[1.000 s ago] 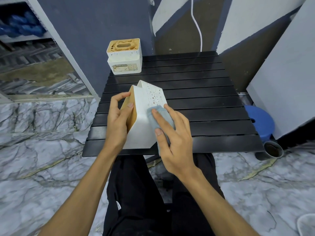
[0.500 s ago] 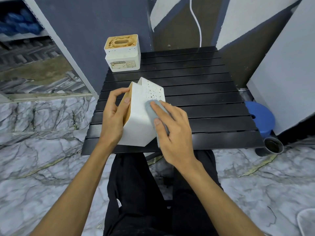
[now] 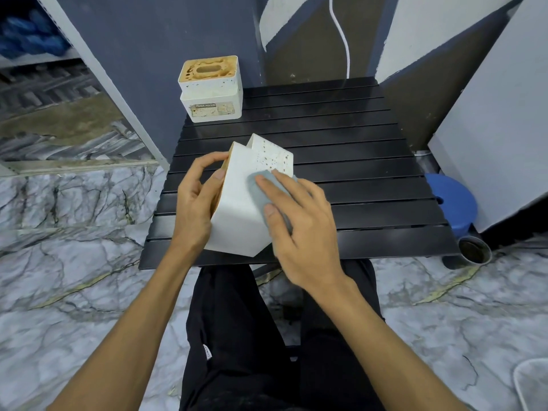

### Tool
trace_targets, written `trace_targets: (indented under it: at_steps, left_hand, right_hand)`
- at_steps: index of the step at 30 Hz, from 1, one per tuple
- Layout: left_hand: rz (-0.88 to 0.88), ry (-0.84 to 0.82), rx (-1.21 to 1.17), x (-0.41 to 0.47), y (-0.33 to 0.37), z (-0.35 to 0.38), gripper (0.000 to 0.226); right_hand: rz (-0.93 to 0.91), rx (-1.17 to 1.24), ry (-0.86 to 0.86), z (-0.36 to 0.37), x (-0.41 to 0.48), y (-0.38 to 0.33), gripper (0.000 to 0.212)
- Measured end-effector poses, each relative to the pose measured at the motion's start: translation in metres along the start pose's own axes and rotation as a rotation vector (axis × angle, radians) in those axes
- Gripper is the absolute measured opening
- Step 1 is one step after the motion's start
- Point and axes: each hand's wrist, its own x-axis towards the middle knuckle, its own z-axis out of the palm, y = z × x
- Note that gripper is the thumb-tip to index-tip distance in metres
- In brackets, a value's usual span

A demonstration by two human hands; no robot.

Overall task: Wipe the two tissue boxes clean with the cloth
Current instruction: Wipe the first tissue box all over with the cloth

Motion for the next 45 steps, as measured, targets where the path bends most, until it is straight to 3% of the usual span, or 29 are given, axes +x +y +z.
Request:
trace_targets:
  at_steps: [3,8,14,20,27,34,41,45]
  left_hand:
    - [0.002,0.002,-0.001,0.001,-0.001,-0.001,0.025]
    - [0.006,-0.004,0.019,0.0,0.001,0.0,0.026]
    - [0.013,-0.009,0.003,0.0,0.002,0.002,0.028]
    - [-0.004,0.013,0.027,0.0,0.004,-0.002,0.025]
    - [0.007,0.003,0.027,-0.003,0.005,0.0,0.028]
    - [0.024,0.072,0.031,-0.006,0.001,-0.005,0.026]
    - [-0.106,0.002,-0.078,-0.003,0.01,-0.003,0.023]
    - [-0.136,0.072,-0.073,0.003,0.015,-0.002,0.022]
  right_hand:
    - [0.024,0.028,0.019,0.0,-0.014,0.002,0.039]
    - [-0.177,-0.075,0.015,0.005,-0.017,-0.019,0.039]
    - [-0.054,-0.042,0.021,0.001,-0.008,-0.005,0.04]
    - [-0.282,-0.115,0.031,0.013,-0.019,-0.025,0.039]
    - [-0.038,-0.079,0.036,0.006,0.006,-0.017,0.038]
    - [-0.182,-0.151,0.039,0.013,-0.015,-0.027,0.039]
    - [-0.14,-0.113,-0.04,0.0,-0.002,-0.019,0.04]
    - [-0.132,-0.071,-0.025,0.002,-0.006,-0.022,0.038]
